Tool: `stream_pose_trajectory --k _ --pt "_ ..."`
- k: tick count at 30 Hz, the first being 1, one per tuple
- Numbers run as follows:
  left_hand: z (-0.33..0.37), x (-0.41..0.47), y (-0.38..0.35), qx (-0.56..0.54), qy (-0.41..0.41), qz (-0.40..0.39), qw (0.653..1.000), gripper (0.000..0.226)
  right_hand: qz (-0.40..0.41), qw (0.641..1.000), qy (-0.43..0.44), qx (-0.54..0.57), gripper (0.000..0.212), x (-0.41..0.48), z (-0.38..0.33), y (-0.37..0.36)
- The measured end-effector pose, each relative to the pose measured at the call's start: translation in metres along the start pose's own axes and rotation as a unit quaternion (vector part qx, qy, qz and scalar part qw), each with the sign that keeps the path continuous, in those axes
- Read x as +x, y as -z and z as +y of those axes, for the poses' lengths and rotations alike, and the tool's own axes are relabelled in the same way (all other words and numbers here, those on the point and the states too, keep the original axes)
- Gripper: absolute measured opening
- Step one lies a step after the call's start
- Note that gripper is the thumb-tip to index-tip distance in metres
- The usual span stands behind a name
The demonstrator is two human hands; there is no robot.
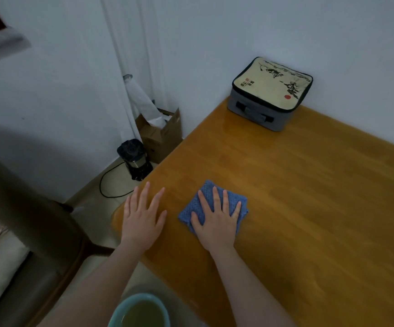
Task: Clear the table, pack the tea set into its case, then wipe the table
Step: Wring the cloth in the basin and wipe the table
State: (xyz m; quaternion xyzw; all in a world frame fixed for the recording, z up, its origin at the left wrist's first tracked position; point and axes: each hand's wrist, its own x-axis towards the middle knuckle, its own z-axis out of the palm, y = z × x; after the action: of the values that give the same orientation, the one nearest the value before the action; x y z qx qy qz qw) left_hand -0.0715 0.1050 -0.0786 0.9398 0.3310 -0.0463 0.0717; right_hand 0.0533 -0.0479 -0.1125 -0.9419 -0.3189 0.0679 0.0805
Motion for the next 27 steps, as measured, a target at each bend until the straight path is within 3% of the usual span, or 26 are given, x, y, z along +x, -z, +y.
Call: stream_pose_trajectory --k 12,21,27 --pt "0.067 0.092 -0.007 -0.003 -0.043 0.005 0.999 0.059 -0.016 0.998 -0.05 -0.021 0.072 0.132 0.078 0.031" --pt "0.122 0.168 -0.011 -0.014 -0.078 0.026 0.996 0.056 -0.002 0.997 -0.067 -0.033 0.067 0.221 0.122 0.04" --pt "0.143 0.187 -0.013 -0.076 -0.051 0.052 0.994 0.052 0.009 0.998 -0.056 -0.027 0.067 0.244 0.135 0.043"
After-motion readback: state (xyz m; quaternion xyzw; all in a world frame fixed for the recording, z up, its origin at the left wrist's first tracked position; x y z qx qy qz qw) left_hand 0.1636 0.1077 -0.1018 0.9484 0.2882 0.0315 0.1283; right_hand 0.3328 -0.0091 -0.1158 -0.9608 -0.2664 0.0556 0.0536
